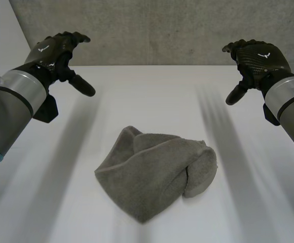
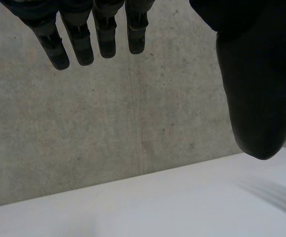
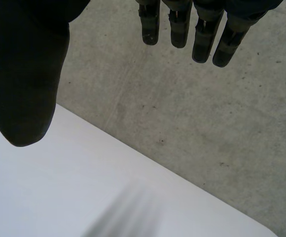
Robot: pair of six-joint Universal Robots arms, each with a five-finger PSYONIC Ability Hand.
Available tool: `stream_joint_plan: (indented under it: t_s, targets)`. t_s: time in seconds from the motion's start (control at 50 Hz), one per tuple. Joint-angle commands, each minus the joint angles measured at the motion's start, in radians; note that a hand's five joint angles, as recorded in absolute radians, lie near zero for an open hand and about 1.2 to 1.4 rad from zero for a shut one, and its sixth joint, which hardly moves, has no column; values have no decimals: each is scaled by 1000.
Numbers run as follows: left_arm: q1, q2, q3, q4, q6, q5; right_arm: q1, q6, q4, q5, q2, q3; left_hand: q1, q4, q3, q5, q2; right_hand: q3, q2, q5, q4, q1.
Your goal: Fold the towel.
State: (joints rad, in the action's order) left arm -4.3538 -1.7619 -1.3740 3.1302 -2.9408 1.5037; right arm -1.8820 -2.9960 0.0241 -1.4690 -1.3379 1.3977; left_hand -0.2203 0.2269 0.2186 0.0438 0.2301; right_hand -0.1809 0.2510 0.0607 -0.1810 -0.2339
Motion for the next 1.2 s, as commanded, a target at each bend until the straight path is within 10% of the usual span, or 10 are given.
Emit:
stream_joint_plan:
  t_s: [0.02,0.44,0.64,0.84,1.2]
  targets:
    - [2,13,-13,4,2,4,-2,-3,-7,1,2,-5,46,-52,-44,-44,-56,6,-77,-61,7,59]
    - [3,-16,-22,-1,-4,4,-2,3,-9,33,-9,-9,24,-52,-44,-22,-34,6,-77,-61,7,59]
    - [16,-140,-168,-7,-14,-85,-18,188,-327,335,63,-69,-49,-52,-44,51,39,6,-77,-61,7,59]
    - [17,-263,-157,-94,-98,-177,-152,319,-355,308,248,-91,-202,-52,-44,204,192,6,-77,-61,7,59]
    - [65,-403,-155,-107,-199,-106,-233,328,-351,187,433,-197,-149,-52,-44,151,139,6,-77,-61,7,59]
